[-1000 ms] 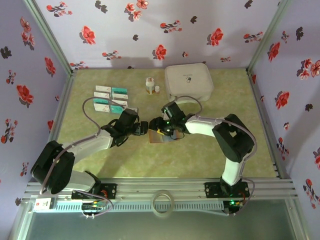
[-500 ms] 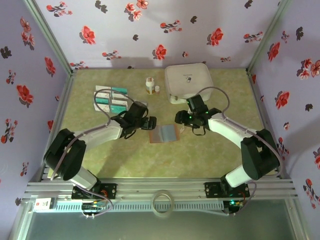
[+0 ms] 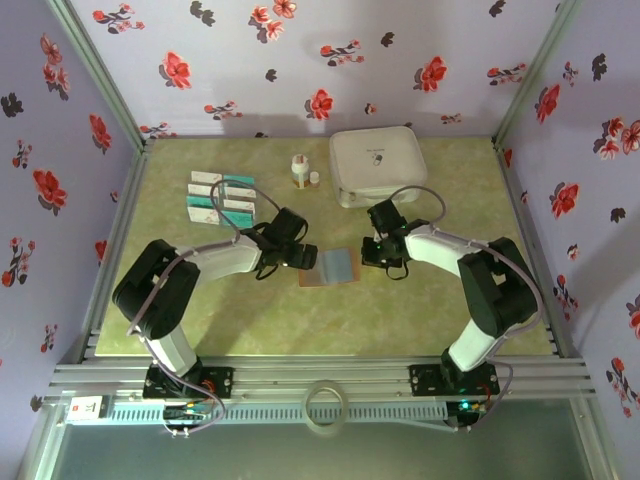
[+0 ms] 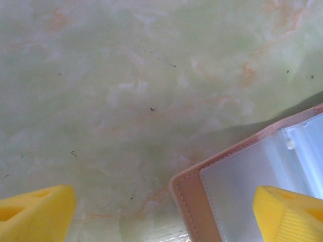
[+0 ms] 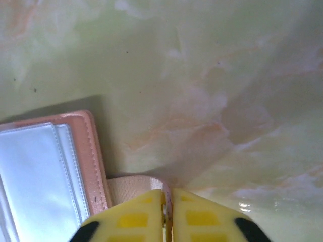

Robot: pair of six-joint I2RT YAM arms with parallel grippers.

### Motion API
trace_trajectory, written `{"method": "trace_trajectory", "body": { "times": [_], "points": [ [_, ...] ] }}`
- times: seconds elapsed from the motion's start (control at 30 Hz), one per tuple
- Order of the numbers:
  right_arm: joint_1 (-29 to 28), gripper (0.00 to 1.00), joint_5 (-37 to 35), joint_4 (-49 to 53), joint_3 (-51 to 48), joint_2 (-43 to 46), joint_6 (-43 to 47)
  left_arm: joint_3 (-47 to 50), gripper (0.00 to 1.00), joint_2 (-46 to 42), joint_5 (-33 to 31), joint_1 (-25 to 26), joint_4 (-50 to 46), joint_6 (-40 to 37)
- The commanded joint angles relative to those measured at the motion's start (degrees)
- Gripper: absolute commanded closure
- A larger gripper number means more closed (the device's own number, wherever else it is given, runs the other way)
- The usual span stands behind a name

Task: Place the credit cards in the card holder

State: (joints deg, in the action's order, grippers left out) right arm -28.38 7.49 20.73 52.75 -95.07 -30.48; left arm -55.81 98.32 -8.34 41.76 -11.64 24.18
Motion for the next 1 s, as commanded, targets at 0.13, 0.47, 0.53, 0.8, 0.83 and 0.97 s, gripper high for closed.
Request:
{"method": "trace_trajectory", "body": {
  "times": [0.13,0.47,0.53,0.8,0.83,0.97],
  "points": [
    [-0.31,1.00,3.44,-0.37,-3.16,2.83,0.88,2.81,0.08,-1.44,1.13,1.38,0.99,0.30],
    [-3.33,1.00,2.69,2.55,-6.93,7.66,0.73,8.35,0.09,-6.28,0.90,4.62,3.02,4.51],
    [-3.60,1.00,2.61,3.07,-7.43,8.38,0.73,9.10,0.09,-7.15,0.73,5.43,3.20,5.46],
    [-3.70,1.00,2.09,4.88,-9.37,10.71,1.54,11.84,0.09,-10.40,-0.19,8.22,3.46,8.05],
    [-3.70,1.00,2.25,5.10,-9.53,10.87,1.76,12.19,0.09,-10.84,-0.40,8.49,3.40,8.41],
    [-3.70,1.00,2.23,6.08,-9.91,11.47,2.78,12.04,0.08,-12.46,-1.17,8.80,3.01,8.72]
  ]
}}
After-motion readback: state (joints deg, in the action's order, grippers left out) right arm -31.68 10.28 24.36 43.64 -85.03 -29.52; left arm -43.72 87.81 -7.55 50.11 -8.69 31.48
